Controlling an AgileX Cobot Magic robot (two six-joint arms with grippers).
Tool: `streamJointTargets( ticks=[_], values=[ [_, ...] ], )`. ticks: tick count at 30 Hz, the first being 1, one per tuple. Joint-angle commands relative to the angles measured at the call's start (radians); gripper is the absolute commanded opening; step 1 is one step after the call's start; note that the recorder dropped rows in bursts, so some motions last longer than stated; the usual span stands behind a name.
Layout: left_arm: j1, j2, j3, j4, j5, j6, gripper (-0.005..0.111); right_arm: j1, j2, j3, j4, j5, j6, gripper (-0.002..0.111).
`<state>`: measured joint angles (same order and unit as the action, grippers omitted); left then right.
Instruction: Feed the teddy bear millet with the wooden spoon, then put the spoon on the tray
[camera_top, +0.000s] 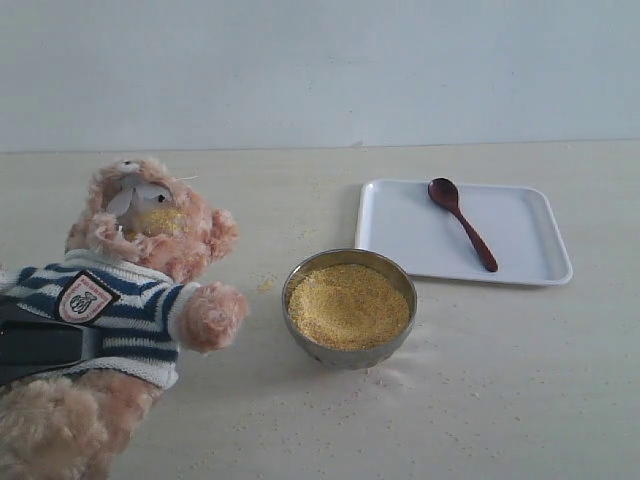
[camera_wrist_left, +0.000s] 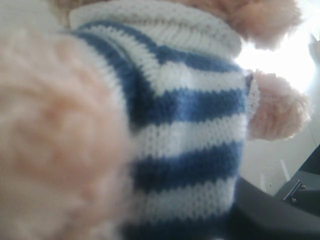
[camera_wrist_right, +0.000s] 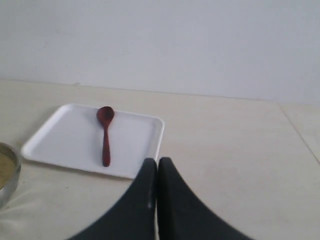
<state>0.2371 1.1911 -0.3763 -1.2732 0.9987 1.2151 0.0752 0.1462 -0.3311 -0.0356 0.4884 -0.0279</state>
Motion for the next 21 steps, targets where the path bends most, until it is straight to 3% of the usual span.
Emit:
streamJointTargets(
  ticks=[1,7,12,18,21],
  values=[
    [0.001,0.001,0.003,-0.02,0.019,0.006,0.005,-0.036,-0.09,0.079,0.041,-0.077,-0.03,0.0],
    [0.001,0.001,0.003,-0.02,0.019,0.006,0.005,-0.036,-0.146,0.226,0.127,-0.148,-0.03,0.0],
    [0.001,0.001,0.003,-0.02,0.017,0.006,0.005,-0.036,-0.146,0.278,0.143,-0.187,-0.031,0.0],
    [0.001,0.001,0.003,-0.02,0.017,0.006,0.005,-0.036,-0.146,0.331,0.143,-0.372,-0.031,0.0],
    [0.001,0.001,0.003,-0.02,0.017,0.006,0.005,-0.036,-0.146,0.331,0.127,-0.342,-0.034,0.0]
  ],
)
